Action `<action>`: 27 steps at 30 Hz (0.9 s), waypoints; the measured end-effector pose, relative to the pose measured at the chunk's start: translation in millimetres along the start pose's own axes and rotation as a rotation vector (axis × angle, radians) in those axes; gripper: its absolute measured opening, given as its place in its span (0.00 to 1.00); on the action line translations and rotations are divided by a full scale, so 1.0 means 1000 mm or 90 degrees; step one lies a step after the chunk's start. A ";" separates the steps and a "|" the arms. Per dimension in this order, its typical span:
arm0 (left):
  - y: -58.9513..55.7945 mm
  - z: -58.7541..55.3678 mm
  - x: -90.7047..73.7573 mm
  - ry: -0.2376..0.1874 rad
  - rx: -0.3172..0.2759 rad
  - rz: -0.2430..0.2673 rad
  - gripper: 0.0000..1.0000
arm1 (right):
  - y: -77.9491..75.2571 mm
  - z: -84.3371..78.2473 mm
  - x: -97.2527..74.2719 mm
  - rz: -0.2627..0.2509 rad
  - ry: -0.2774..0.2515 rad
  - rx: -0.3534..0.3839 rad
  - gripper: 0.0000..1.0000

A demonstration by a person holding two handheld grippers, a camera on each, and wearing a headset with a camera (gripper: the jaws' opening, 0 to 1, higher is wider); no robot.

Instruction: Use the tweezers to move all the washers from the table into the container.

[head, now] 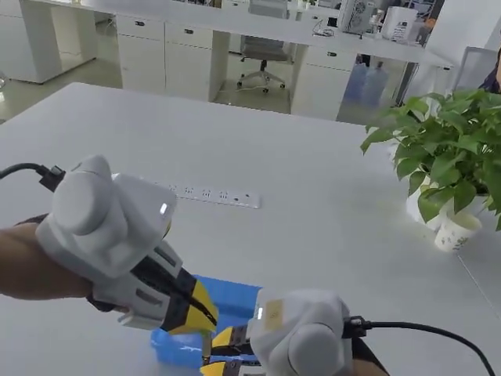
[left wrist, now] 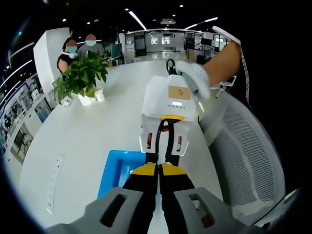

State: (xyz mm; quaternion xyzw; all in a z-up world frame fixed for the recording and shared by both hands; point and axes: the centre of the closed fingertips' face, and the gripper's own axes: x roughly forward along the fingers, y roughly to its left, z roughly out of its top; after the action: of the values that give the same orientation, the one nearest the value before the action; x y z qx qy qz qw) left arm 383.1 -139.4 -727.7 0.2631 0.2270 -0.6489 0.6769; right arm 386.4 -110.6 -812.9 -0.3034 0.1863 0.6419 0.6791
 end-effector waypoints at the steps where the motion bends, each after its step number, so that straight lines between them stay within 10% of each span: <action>1: -0.001 -0.001 0.000 0.000 -0.001 0.000 0.04 | 0.001 0.000 0.001 0.002 -0.001 0.001 0.11; 27: -0.021 -0.023 0.016 -0.001 -0.019 -0.013 0.04 | 0.025 -0.016 0.019 0.034 0.003 0.020 0.12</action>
State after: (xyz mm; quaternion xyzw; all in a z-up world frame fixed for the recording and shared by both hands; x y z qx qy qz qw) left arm 364.0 -137.1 -756.3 0.2503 0.2388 -0.6527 0.6740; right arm 366.0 -106.3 -841.4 -0.2892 0.2056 0.6561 0.6661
